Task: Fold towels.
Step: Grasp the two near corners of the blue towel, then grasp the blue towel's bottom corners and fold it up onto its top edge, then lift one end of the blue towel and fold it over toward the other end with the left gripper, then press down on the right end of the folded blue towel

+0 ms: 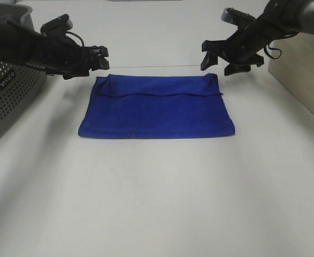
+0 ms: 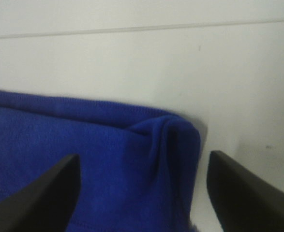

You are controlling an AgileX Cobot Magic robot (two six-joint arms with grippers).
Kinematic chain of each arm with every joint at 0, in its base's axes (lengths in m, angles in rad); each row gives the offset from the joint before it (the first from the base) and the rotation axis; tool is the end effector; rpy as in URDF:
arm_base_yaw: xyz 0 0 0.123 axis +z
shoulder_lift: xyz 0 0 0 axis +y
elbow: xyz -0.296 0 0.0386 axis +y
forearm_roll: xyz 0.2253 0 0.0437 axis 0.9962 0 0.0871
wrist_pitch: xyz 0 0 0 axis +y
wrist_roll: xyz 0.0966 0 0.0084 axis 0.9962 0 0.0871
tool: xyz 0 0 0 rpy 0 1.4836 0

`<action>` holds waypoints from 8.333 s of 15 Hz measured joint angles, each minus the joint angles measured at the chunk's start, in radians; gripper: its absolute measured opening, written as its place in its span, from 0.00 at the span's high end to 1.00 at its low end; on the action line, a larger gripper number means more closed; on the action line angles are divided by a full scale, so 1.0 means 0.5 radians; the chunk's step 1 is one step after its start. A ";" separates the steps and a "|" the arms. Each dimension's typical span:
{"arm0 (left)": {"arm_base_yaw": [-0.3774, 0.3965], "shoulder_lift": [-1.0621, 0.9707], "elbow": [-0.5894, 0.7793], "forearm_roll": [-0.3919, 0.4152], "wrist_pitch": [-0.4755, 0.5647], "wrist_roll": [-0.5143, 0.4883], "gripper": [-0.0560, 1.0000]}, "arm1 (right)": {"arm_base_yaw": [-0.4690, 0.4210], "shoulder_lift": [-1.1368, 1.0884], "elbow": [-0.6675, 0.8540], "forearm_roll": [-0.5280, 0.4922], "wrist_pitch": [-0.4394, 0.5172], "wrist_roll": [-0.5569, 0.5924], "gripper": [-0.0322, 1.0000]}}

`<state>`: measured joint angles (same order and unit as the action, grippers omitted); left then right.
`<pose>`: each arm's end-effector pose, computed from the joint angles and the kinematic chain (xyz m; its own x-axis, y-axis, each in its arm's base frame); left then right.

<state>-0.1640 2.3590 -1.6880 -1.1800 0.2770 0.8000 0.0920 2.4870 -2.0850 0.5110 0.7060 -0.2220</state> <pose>0.5021 -0.1080 0.1386 -0.7129 -0.2331 -0.6614 0.1016 0.8989 -0.4263 0.5308 0.0799 0.1496 -0.8478 0.0935 -0.5221 -0.1189 0.9258 0.3589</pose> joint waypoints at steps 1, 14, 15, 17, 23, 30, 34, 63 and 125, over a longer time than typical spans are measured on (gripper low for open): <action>0.000 -0.018 0.000 0.124 0.126 0.006 0.35 | 0.000 -0.070 0.000 -0.138 0.258 0.002 0.22; 0.128 -0.106 0.098 1.008 1.018 -1.044 0.35 | -0.136 -0.164 0.448 -0.108 0.906 0.162 0.25; 0.112 -0.108 0.166 1.012 1.016 -1.044 0.35 | -0.136 -0.198 0.528 -0.026 0.848 0.098 0.25; 0.094 -0.122 0.272 0.982 0.964 -1.048 0.35 | -0.136 -0.238 0.640 0.098 0.770 -0.006 0.25; -0.086 -0.136 0.318 0.954 0.726 -1.060 0.36 | 0.006 -0.264 0.728 0.166 0.620 -0.072 0.25; -0.116 -0.106 0.328 0.998 0.718 -1.146 0.92 | 0.006 -0.250 0.750 0.070 0.546 0.050 0.92; -0.128 -0.156 0.362 1.120 0.862 -1.140 0.92 | 0.006 -0.278 0.756 0.060 0.622 0.052 0.97; -0.010 -0.274 0.422 1.116 0.492 -1.310 0.88 | 0.014 -0.386 0.908 0.132 0.264 0.036 0.97; -0.656 0.118 -0.752 1.130 0.880 -2.206 0.49 | 0.012 -0.552 0.890 -0.102 0.468 0.198 0.13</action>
<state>-0.4920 2.4180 -2.0640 -0.6150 0.7170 -0.3030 0.0980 2.2110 -1.6400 0.4600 0.9400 -0.1230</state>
